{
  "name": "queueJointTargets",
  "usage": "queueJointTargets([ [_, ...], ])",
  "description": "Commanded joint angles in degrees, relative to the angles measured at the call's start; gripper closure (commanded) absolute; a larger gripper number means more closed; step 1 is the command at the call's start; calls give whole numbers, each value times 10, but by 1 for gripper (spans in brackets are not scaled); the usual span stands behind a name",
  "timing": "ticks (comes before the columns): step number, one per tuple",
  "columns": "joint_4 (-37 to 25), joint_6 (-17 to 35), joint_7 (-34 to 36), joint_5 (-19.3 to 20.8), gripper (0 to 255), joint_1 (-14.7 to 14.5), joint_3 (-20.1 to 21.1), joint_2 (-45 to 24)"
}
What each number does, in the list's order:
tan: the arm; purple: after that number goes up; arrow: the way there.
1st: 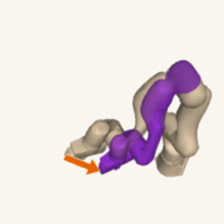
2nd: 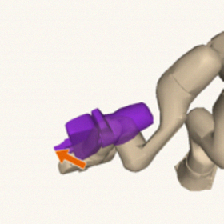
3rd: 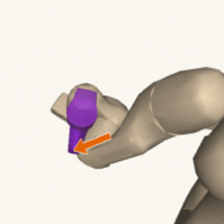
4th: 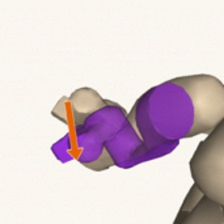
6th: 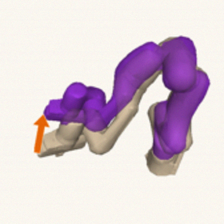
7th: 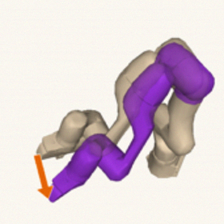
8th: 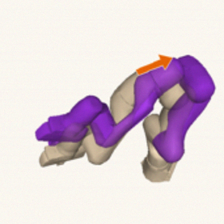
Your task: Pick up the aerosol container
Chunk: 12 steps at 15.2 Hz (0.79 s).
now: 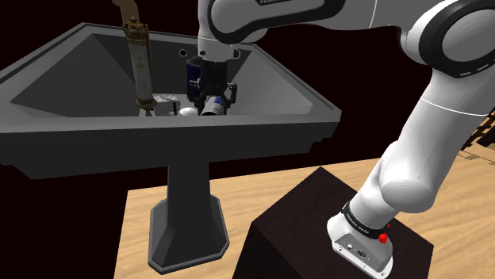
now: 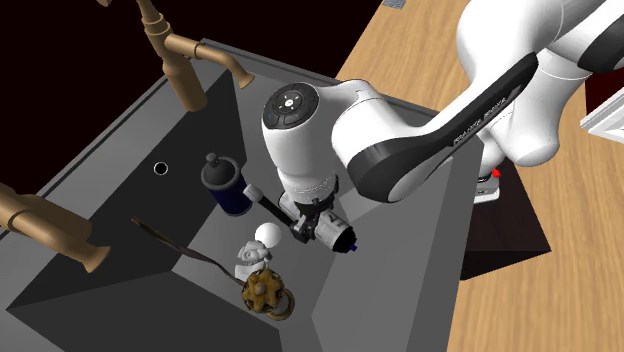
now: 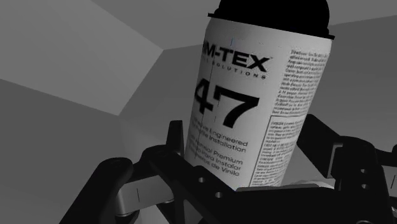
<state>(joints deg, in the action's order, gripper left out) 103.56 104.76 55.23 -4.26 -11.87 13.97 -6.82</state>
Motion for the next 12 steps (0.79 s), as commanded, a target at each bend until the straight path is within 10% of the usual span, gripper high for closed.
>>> queueJointTargets([
  [1, -7, -11, 0, -1, 255, 0, 0, 3],
  [12, -85, -94, 6, -1, 255, 1, 0, 8],
])
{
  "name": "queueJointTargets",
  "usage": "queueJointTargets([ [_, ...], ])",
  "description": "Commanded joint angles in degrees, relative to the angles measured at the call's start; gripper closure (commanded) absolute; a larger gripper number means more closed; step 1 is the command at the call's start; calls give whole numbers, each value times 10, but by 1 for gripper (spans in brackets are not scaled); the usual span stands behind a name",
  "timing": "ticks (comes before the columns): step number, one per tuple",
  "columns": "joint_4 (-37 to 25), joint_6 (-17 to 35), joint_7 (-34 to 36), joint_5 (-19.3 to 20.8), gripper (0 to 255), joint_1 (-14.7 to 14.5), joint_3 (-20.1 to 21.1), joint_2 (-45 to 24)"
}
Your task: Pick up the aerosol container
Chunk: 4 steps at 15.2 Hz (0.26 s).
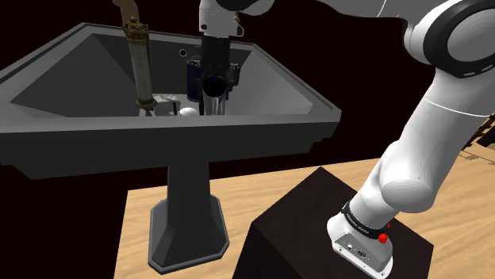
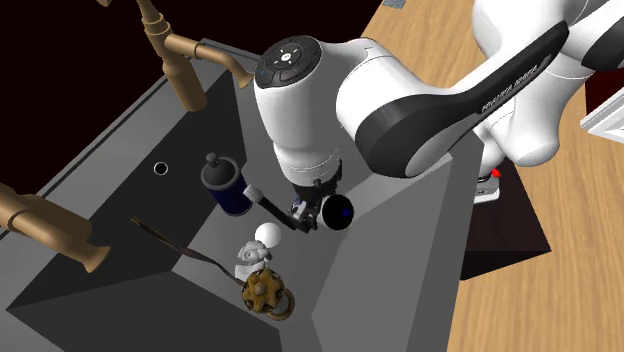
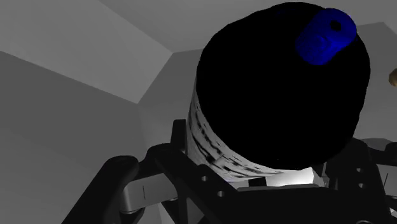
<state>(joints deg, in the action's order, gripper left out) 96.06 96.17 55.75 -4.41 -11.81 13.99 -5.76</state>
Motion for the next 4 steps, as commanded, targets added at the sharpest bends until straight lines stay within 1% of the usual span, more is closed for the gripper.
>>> queueJointTargets([
  [1, -18, -16, 1, 1, 255, 0, 0, -2],
  [4, -28, -25, 2, 1, 255, 0, 0, -3],
])
